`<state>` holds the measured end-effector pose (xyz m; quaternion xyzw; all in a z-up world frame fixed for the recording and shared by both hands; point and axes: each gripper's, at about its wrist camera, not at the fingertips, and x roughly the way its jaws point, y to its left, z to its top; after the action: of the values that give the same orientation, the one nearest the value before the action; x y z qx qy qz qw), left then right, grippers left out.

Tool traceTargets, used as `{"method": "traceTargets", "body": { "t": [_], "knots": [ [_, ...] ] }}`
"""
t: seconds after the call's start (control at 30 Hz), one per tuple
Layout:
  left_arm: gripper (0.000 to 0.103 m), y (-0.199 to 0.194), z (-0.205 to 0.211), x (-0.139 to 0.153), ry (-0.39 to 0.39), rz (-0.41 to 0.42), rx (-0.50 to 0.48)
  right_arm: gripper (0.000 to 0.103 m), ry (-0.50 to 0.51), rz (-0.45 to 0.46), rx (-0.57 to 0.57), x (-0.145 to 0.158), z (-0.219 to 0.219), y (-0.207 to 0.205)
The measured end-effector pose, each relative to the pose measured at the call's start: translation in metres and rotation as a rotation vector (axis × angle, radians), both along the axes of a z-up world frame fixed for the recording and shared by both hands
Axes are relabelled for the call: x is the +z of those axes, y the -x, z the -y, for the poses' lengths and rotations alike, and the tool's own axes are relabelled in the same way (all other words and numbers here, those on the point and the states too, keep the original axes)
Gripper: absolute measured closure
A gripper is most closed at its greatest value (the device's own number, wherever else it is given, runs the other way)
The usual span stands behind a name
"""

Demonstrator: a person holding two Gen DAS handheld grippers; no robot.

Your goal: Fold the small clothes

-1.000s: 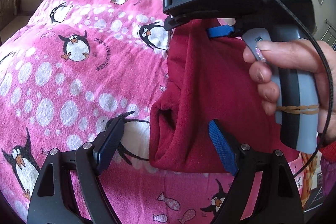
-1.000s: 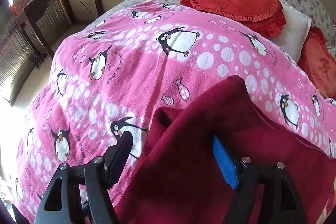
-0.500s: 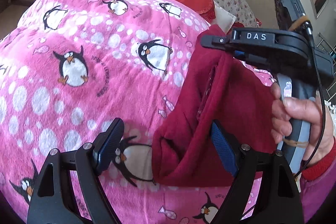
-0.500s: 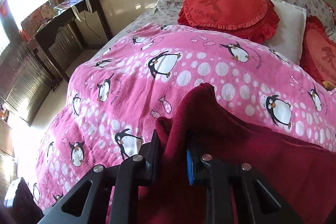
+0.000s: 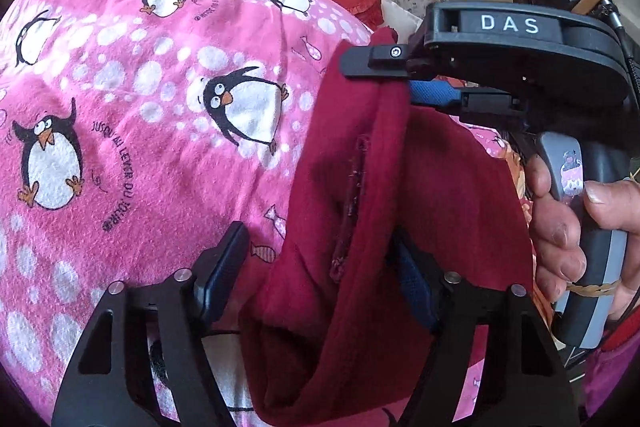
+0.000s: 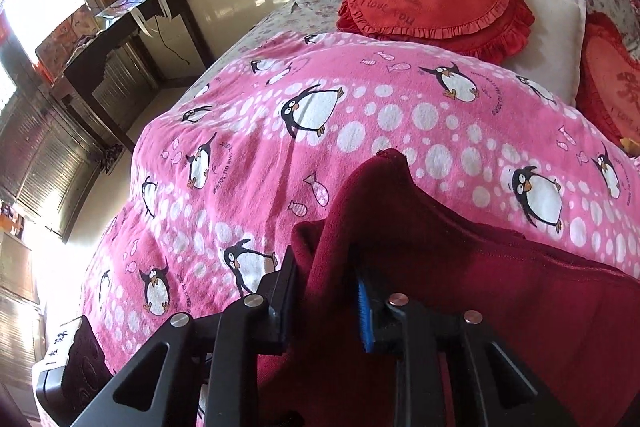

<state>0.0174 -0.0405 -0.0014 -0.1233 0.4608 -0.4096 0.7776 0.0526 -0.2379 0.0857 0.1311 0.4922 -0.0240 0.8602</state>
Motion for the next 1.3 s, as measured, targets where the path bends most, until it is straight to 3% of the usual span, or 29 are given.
{"method": "traceTargets", "body": {
  "t": [0.03, 0.07, 0.2, 0.27, 0.4, 0.63, 0.7, 0.8, 0.87, 0.9, 0.93, 0.97, 1.03, 1.13, 1.3],
  "knots": [
    [0.040, -0.001, -0.003, -0.001, 0.009, -0.009, 0.003, 0.053, 0.008, -0.011, 0.000, -0.001, -0.003, -0.001],
    [0.041, -0.001, -0.007, -0.002, 0.021, -0.019, 0.005, 0.048, 0.028, -0.022, 0.001, -0.001, -0.008, -0.002],
    [0.042, 0.002, -0.017, -0.002, 0.029, -0.020, 0.010, 0.047, 0.112, -0.057, 0.023, -0.007, -0.028, -0.007],
    [0.042, 0.004, -0.016, -0.002, 0.015, -0.004, 0.013, 0.038, 0.165, -0.092, 0.016, -0.014, -0.035, -0.011],
    [0.042, 0.007, -0.013, -0.002, 0.005, 0.003, 0.020, 0.036, 0.261, -0.121, 0.010, -0.026, -0.043, -0.018],
    [0.042, 0.004, 0.010, -0.002, -0.015, 0.013, 0.031, 0.035, 0.312, -0.092, -0.007, -0.033, -0.042, -0.021],
    [0.042, 0.003, 0.015, -0.001, -0.023, 0.019, 0.036, 0.039, 0.311, -0.074, -0.012, -0.031, -0.040, -0.016],
    [0.042, 0.002, 0.023, -0.001, -0.040, 0.016, 0.049, 0.054, 0.256, -0.042, -0.012, -0.024, -0.031, -0.007],
    [0.042, 0.007, 0.024, 0.003, -0.055, 0.002, 0.056, 0.073, 0.166, -0.016, -0.012, -0.017, -0.021, 0.002],
    [0.045, 0.009, 0.025, 0.006, -0.062, -0.005, 0.058, 0.075, 0.129, -0.006, -0.012, -0.015, -0.016, 0.005],
    [0.057, 0.013, 0.027, 0.009, -0.063, -0.009, 0.051, 0.079, 0.078, 0.014, -0.015, -0.011, -0.009, 0.012],
    [0.062, 0.018, 0.031, 0.015, -0.070, -0.001, 0.035, 0.082, 0.048, 0.028, -0.017, -0.008, -0.006, 0.017],
    [0.072, 0.033, 0.040, 0.031, -0.112, 0.071, 0.012, 0.083, -0.027, 0.063, -0.024, -0.001, 0.006, 0.030],
    [0.075, 0.052, 0.053, 0.054, -0.149, 0.163, -0.027, 0.085, -0.097, 0.119, -0.027, 0.017, 0.022, 0.050],
    [0.076, 0.069, 0.072, 0.088, -0.136, 0.178, -0.054, 0.086, -0.148, 0.176, -0.029, 0.043, 0.046, 0.077]
  ]
}}
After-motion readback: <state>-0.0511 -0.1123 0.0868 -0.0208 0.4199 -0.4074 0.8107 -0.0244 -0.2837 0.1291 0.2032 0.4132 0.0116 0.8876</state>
